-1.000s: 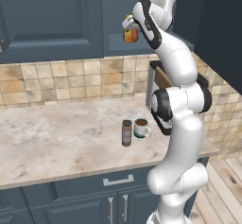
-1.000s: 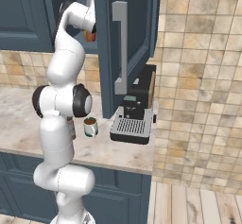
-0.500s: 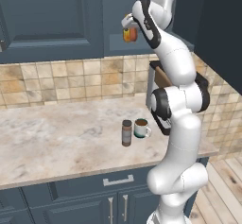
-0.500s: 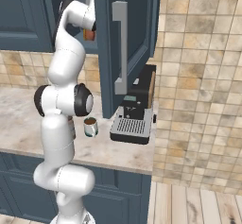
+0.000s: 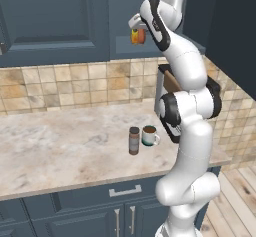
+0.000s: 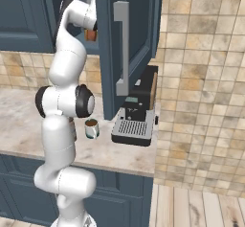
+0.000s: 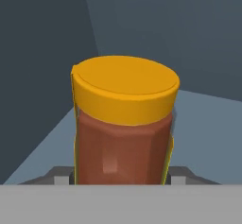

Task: Pick the cinnamon and honey bottle from the cabinet and place them next to the mug.

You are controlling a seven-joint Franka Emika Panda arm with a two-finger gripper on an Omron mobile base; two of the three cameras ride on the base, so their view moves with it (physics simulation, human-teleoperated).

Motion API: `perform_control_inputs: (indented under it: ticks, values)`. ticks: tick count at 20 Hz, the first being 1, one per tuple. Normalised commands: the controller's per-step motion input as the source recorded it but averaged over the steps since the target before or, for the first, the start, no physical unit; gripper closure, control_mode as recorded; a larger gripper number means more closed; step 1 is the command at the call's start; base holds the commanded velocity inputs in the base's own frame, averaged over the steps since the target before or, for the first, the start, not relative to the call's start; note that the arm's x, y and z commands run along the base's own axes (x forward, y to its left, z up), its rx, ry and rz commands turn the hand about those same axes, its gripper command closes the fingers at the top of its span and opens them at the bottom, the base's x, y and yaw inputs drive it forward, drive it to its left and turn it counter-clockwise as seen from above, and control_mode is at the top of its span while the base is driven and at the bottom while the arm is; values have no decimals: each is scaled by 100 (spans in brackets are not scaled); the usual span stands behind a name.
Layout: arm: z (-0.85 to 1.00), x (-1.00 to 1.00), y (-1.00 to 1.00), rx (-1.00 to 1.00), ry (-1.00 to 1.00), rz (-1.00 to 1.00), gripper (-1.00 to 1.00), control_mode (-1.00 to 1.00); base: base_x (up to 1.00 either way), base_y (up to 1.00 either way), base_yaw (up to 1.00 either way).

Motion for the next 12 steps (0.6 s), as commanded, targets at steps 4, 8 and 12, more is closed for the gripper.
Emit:
perform_control_inputs:
  ticks: [4,8,12]
  values:
    - [0,-3,0,0,0,0,100,-100,0,0,0]
    - [0,-36,0,0,0,0,100,-100,0,0,0]
    - [0,-67,0,0,-1,0,100,-100,0,0,0]
